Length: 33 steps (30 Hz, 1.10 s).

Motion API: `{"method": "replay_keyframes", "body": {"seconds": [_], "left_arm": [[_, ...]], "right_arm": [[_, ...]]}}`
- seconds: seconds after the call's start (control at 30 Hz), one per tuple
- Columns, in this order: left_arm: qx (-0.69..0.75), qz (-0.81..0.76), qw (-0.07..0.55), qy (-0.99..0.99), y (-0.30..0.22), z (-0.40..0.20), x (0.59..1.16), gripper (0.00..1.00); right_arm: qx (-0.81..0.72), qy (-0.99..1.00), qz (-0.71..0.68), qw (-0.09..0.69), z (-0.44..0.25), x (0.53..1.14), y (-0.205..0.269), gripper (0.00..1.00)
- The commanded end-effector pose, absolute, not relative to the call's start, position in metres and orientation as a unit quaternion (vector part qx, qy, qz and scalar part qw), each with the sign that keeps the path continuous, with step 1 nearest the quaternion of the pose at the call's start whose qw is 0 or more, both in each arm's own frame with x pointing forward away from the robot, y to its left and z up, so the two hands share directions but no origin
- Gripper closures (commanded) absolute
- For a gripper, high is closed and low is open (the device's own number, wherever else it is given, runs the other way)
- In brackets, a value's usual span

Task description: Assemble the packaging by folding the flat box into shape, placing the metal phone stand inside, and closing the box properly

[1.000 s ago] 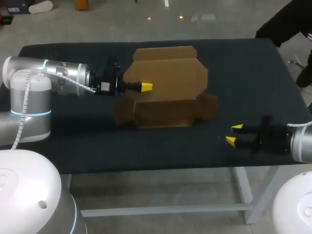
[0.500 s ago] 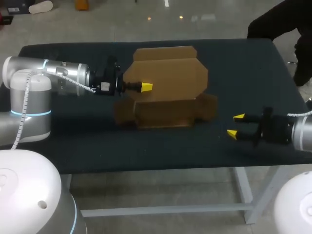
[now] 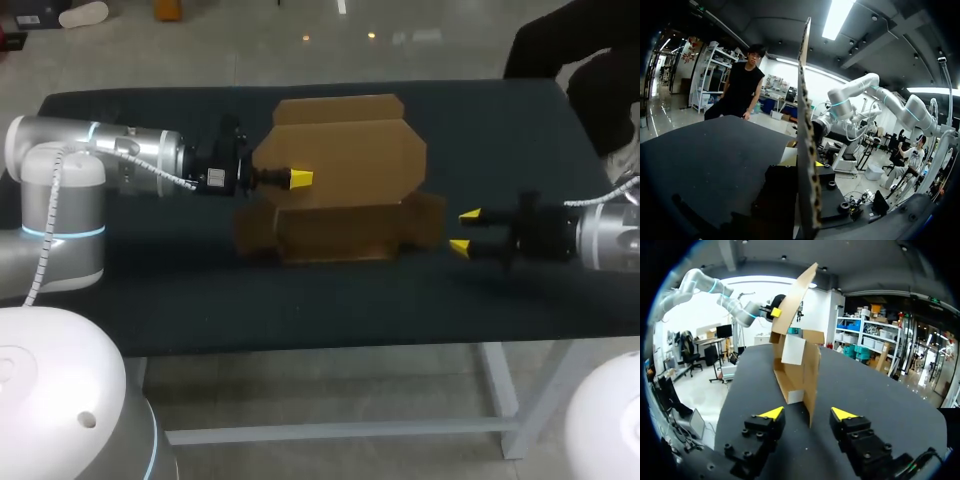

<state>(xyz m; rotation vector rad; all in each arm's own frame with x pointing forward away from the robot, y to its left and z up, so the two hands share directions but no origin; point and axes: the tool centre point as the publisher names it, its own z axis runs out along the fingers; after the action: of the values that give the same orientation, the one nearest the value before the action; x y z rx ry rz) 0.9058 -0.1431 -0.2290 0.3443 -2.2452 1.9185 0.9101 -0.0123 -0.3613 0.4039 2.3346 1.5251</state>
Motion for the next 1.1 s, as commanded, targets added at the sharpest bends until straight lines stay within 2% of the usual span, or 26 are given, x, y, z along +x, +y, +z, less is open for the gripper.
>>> {"method": "replay_keyframes", "body": {"seconds": [0.03, 0.3, 0.43, 0.5, 0.83, 0.97, 1.07, 1.1], "left_arm": [[0.115, 0.643, 0.085, -0.752, -0.143, -0.232, 0.906, 1.0], [0.115, 0.643, 0.085, -0.752, -0.143, -0.232, 0.906, 1.0], [0.115, 0.643, 0.085, -0.752, -0.143, -0.232, 0.906, 1.0], [0.115, 0.643, 0.085, -0.752, -0.143, -0.232, 0.906, 1.0], [0.115, 0.643, 0.085, -0.752, -0.143, -0.232, 0.906, 1.0], [0.115, 0.643, 0.085, -0.752, -0.143, -0.232, 0.906, 1.0], [0.115, 0.643, 0.085, -0.752, -0.143, -0.232, 0.906, 1.0], [0.115, 0.643, 0.085, -0.752, -0.143, -0.232, 0.906, 1.0]], "right_arm": [[0.132, 0.817, 0.541, 0.15, -0.367, 0.924, -0.008, 0.38], [0.123, 0.817, 0.544, 0.142, -0.369, 0.936, 0.002, 0.32], [0.121, 0.814, 0.55, 0.141, -0.37, 0.942, 0.008, 0.37], [0.119, 0.813, 0.553, 0.14, -0.371, 0.945, 0.012, 0.45], [0.115, 0.807, 0.562, 0.139, -0.373, 0.954, 0.027, 0.63], [0.118, 0.805, 0.565, 0.14, -0.373, 0.954, 0.031, 0.87], [0.122, 0.803, 0.566, 0.143, -0.373, 0.951, 0.035, 0.99], [0.123, 0.802, 0.566, 0.143, -0.373, 0.95, 0.036, 1.0]]}}
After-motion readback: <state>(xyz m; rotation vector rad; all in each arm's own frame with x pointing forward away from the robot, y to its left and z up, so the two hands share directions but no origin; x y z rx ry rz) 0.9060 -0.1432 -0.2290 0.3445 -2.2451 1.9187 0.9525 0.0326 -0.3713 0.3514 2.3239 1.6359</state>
